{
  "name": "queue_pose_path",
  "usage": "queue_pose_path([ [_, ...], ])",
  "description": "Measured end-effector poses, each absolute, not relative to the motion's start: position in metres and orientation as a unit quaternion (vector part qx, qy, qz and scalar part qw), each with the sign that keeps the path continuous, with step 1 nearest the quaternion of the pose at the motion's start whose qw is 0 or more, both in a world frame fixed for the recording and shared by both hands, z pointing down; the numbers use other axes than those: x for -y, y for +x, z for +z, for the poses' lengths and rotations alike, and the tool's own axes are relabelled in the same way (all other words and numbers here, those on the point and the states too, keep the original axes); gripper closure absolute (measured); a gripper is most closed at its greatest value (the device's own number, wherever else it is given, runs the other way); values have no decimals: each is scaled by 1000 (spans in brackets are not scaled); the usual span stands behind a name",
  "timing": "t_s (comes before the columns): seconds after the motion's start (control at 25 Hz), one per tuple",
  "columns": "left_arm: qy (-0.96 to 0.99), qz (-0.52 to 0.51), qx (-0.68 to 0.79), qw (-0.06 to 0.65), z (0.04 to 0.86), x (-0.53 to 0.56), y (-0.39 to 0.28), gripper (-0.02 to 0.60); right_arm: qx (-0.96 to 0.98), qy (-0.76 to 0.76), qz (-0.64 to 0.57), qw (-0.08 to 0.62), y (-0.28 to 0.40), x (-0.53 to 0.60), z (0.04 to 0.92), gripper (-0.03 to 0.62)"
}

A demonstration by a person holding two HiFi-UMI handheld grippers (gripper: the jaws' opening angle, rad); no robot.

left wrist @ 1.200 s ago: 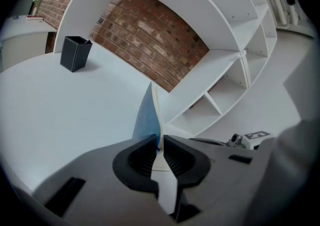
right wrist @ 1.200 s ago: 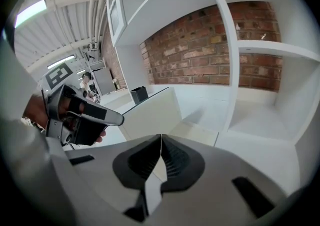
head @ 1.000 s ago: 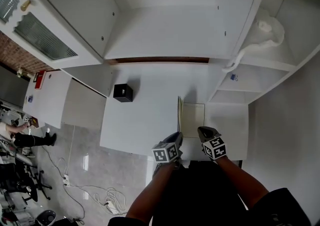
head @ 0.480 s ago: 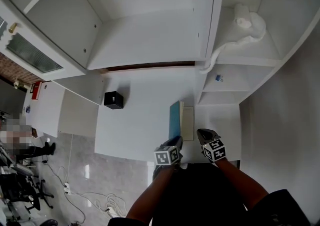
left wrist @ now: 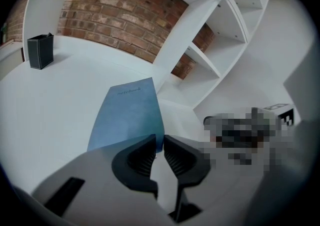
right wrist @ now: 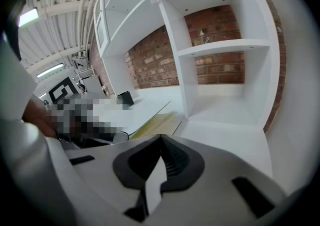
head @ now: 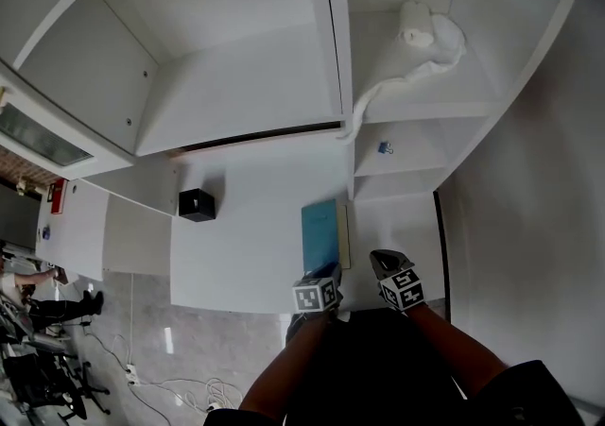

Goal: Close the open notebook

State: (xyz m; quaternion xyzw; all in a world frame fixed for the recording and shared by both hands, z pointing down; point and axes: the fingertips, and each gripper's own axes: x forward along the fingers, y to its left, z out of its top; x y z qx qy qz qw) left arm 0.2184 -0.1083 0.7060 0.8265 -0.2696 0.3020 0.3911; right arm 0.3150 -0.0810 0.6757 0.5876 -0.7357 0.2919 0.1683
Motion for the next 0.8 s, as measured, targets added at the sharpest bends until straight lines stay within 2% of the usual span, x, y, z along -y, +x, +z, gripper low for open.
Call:
queue_pose_path([
  [0.8,817,379,216,377,759,90,250,533,709,607,312,177,347,47,695,594],
])
